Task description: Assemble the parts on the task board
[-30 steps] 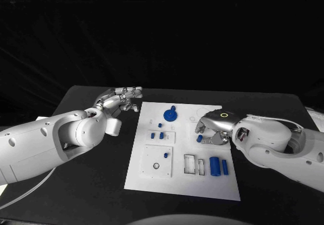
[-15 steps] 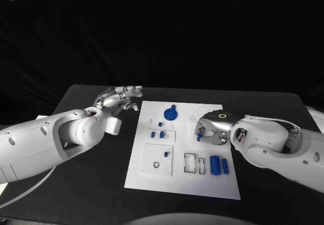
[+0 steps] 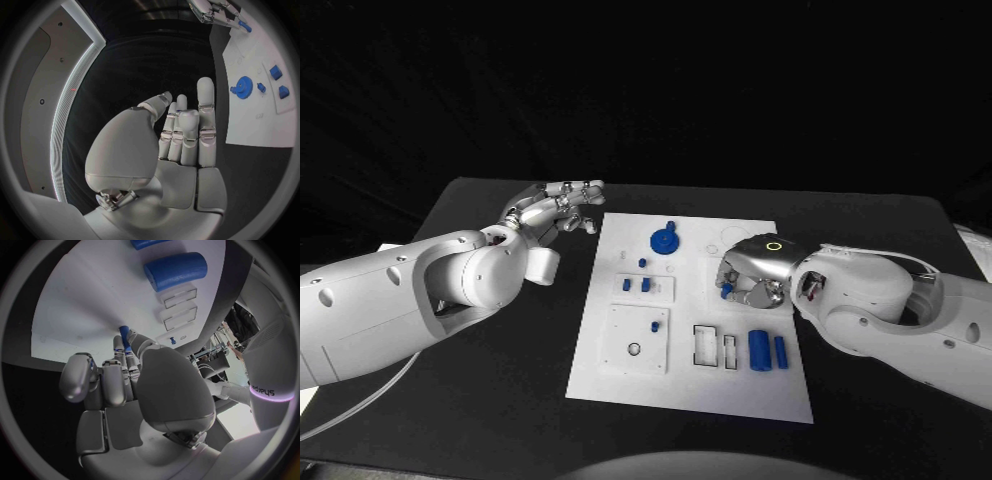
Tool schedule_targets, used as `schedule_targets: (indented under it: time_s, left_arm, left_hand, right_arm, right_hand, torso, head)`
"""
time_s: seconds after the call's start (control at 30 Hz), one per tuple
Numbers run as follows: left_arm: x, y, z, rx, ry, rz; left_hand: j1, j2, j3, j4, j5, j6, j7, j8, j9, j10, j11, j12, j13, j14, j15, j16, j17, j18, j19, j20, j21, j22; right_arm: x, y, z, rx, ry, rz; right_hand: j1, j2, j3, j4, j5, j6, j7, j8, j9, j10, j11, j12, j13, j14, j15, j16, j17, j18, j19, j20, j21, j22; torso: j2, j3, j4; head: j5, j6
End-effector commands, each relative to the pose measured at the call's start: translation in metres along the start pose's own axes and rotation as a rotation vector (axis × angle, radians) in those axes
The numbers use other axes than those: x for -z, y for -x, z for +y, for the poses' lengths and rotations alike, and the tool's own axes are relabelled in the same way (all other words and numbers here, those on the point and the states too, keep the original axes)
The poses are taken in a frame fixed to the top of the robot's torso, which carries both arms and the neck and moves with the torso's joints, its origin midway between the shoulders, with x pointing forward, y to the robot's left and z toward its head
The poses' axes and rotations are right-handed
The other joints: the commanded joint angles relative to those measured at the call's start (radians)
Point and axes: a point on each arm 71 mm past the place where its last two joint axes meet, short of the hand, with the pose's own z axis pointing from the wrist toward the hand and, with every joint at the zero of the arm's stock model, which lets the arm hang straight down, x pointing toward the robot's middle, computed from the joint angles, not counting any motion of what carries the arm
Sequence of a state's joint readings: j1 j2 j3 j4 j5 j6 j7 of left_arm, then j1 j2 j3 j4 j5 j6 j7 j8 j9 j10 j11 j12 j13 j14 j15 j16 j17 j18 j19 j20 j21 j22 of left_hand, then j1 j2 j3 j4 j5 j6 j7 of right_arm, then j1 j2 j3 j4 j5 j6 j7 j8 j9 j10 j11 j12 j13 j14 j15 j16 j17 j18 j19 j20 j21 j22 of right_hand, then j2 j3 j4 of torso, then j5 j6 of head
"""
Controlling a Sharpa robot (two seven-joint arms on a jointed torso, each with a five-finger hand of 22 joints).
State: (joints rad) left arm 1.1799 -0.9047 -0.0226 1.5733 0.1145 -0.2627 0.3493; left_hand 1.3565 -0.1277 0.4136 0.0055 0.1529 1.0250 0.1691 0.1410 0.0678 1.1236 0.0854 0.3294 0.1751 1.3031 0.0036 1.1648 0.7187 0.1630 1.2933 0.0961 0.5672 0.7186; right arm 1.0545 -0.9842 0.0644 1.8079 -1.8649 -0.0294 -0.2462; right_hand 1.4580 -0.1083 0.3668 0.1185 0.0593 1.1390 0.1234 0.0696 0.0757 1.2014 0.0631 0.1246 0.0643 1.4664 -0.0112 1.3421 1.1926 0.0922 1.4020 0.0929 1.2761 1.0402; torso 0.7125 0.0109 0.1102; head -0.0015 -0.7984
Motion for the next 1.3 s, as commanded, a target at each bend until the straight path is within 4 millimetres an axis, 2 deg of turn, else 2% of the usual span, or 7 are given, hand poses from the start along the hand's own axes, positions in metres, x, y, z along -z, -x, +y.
schedule_targets:
  time_s: [0.03, 0.1, 0.23, 0.77, 0.9, 1.03, 1.3]
  left_arm:
    - [0.0, -0.002, 0.0, 0.009, -0.003, 0.017]
    - [-0.001, -0.001, 0.0, 0.009, -0.002, 0.016]
    - [-0.001, -0.001, 0.0, 0.009, -0.002, 0.015]
    - [-0.001, 0.0, 0.0, 0.007, 0.0, 0.01]
    - [-0.001, 0.0, 0.0, 0.006, -0.003, 0.008]
    - [-0.002, -0.001, 0.0, 0.007, -0.004, 0.009]
    - [-0.002, -0.003, 0.0, 0.009, -0.004, 0.017]
  left_hand:
    - [0.001, 0.006, -0.006, 0.002, 0.0, -0.008, -0.001, 0.002, 0.0, -0.006, 0.001, 0.003, 0.001, -0.008, -0.002, 0.0, 0.0, 0.017, -0.003, 0.002, -0.005, -0.001]
    - [0.002, 0.007, -0.006, 0.001, 0.001, -0.008, -0.001, 0.003, 0.001, -0.007, 0.0, 0.006, 0.002, -0.008, -0.002, 0.0, 0.0, 0.018, -0.003, 0.002, -0.005, -0.001]
    - [0.002, 0.007, -0.006, 0.001, 0.001, -0.008, -0.001, 0.003, 0.001, -0.007, 0.0, 0.006, 0.002, -0.008, -0.002, 0.0, 0.0, 0.018, -0.003, 0.002, -0.005, -0.001]
    - [0.01, 0.01, -0.004, -0.004, 0.002, -0.009, -0.001, 0.006, 0.001, -0.012, 0.0, 0.013, 0.004, -0.009, -0.003, 0.001, -0.002, 0.018, -0.002, 0.002, -0.006, -0.001]
    - [0.012, 0.011, -0.003, -0.005, 0.002, -0.009, -0.001, 0.006, 0.001, -0.013, 0.0, 0.016, 0.004, -0.009, -0.003, 0.002, -0.002, 0.018, -0.002, 0.001, -0.006, -0.001]
    - [0.012, 0.012, -0.003, -0.005, 0.002, -0.009, -0.001, 0.007, 0.001, -0.013, 0.0, 0.016, 0.004, -0.009, -0.003, 0.002, -0.002, 0.018, -0.002, 0.001, -0.006, -0.001]
    - [0.012, 0.012, -0.003, -0.005, 0.002, -0.009, -0.001, 0.007, 0.001, -0.013, 0.0, 0.016, 0.004, -0.009, -0.003, 0.002, -0.002, 0.018, -0.002, 0.001, -0.006, -0.001]
  right_arm:
    - [0.0, -0.001, 0.002, 0.002, 0.007, -0.006]
    - [0.0, 0.001, 0.002, -0.006, 0.006, -0.032]
    - [0.001, 0.003, 0.001, -0.026, 0.004, -0.056]
    - [0.015, 0.02, -0.008, -0.16, -0.03, -0.052]
    - [0.018, 0.025, 0.002, -0.214, -0.001, -0.053]
    - [0.018, 0.032, 0.021, -0.253, 0.062, -0.068]
    - [0.009, 0.035, 0.063, -0.24, 0.195, -0.104]
  right_hand:
    - [-0.004, 0.01, 0.016, 0.003, -0.006, 0.021, -0.001, 0.011, 0.004, 0.022, -0.003, -0.004, 0.003, 0.042, -0.011, 0.009, 0.004, 0.007, 0.0, -0.008, 0.006, 0.005]
    - [-0.005, 0.022, 0.028, 0.004, -0.006, 0.036, -0.006, 0.016, 0.008, 0.04, -0.008, -0.004, 0.004, 0.044, -0.015, 0.015, 0.012, 0.006, 0.003, -0.012, 0.011, 0.012]
    - [-0.007, 0.028, 0.038, 0.004, -0.005, 0.045, -0.01, 0.018, 0.011, 0.053, -0.012, -0.01, 0.004, 0.046, -0.018, 0.019, 0.018, 0.005, 0.006, -0.015, 0.015, 0.018]
    - [-0.014, 0.027, 0.042, 0.006, -0.006, 0.05, -0.012, 0.018, 0.014, 0.06, -0.013, -0.016, 0.004, 0.046, -0.02, 0.021, 0.02, 0.005, 0.007, -0.018, 0.017, 0.021]
    - [-0.016, 0.025, 0.042, 0.006, -0.006, 0.048, -0.011, 0.017, 0.014, 0.06, -0.013, -0.02, 0.003, 0.046, -0.02, 0.019, 0.016, 0.005, 0.006, -0.018, 0.014, 0.016]
    - [-0.019, 0.02, 0.041, 0.006, -0.006, 0.047, -0.009, 0.015, 0.014, 0.059, -0.012, -0.024, 0.003, 0.045, -0.019, 0.018, 0.014, 0.006, 0.005, -0.019, 0.013, 0.014]
    - [-0.021, 0.019, 0.041, 0.006, -0.006, 0.046, -0.008, 0.014, 0.014, 0.059, -0.011, -0.026, 0.003, 0.045, -0.019, 0.018, 0.014, 0.006, 0.005, -0.019, 0.012, 0.013]
  torso:
    - [0.0, 0.0005, 0.0001]
    - [-0.001, 0.0008, 0.0005]
    - [-0.001, 0.0002, 0.0008]
    - [-0.001, -0.0006, -0.0001]
    - [0.0, -0.0002, -0.0005]
    - [0.0, 0.0009, -0.0001]
    - [-0.001, -0.0015, 0.0004]
  head:
    - [-0.001, -0.001]
    - [-0.002, 0.0]
    - [-0.002, 0.0]
    - [-0.007, 0.003]
    - [-0.004, 0.003]
    - [0.002, 0.0]
    - [0.013, -0.005]
